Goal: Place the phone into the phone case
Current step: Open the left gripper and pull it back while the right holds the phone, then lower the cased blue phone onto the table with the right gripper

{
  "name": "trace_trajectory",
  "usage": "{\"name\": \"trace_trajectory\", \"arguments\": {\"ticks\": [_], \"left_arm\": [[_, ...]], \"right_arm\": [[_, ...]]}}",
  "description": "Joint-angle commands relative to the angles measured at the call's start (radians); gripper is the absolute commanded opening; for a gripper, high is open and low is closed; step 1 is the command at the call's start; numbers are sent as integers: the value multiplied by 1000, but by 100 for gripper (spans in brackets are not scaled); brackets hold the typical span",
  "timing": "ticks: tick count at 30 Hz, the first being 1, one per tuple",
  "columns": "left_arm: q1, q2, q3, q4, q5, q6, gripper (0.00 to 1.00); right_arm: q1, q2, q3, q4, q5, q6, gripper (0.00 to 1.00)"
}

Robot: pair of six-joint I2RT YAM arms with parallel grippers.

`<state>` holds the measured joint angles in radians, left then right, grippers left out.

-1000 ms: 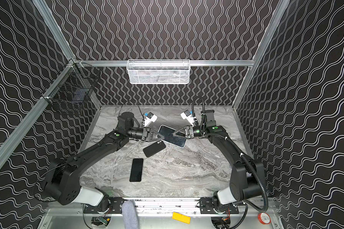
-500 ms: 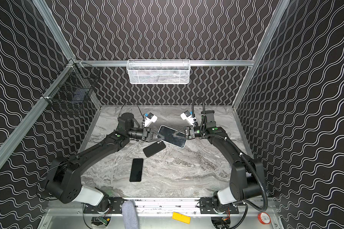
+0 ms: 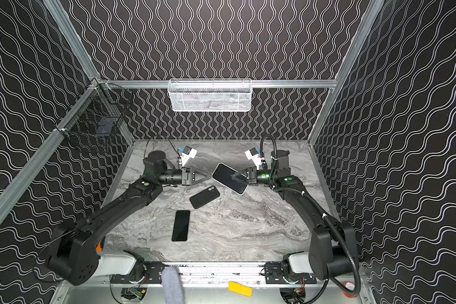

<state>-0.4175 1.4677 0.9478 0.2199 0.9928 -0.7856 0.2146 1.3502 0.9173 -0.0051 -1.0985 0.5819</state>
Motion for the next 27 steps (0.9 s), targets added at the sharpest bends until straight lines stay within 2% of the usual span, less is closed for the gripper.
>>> {"name": "trace_trajectory", "arguments": {"ticks": [1, 7, 10, 16, 23, 27], "left_arm": [[3, -60, -19, -128, -157, 141, 98], [7, -186, -102, -135, -316, 164, 98], [6, -241, -143, -126, -375, 159, 98], [6, -322, -187, -173, -474, 178, 99], [6, -377, -144, -330, -568, 289, 99], [6, -384, -145, -334, -583, 289, 99]], "right_arm": [[0, -60, -74, 93, 194, 149, 0], [0, -197, -246, 141, 463, 226, 0], [3, -241, -324, 174, 560, 262, 0], [26, -276, -420, 138, 777, 236, 0], [37, -218, -433, 80, 928, 114, 0], [46, -175, -442, 132, 961, 98, 0]]}}
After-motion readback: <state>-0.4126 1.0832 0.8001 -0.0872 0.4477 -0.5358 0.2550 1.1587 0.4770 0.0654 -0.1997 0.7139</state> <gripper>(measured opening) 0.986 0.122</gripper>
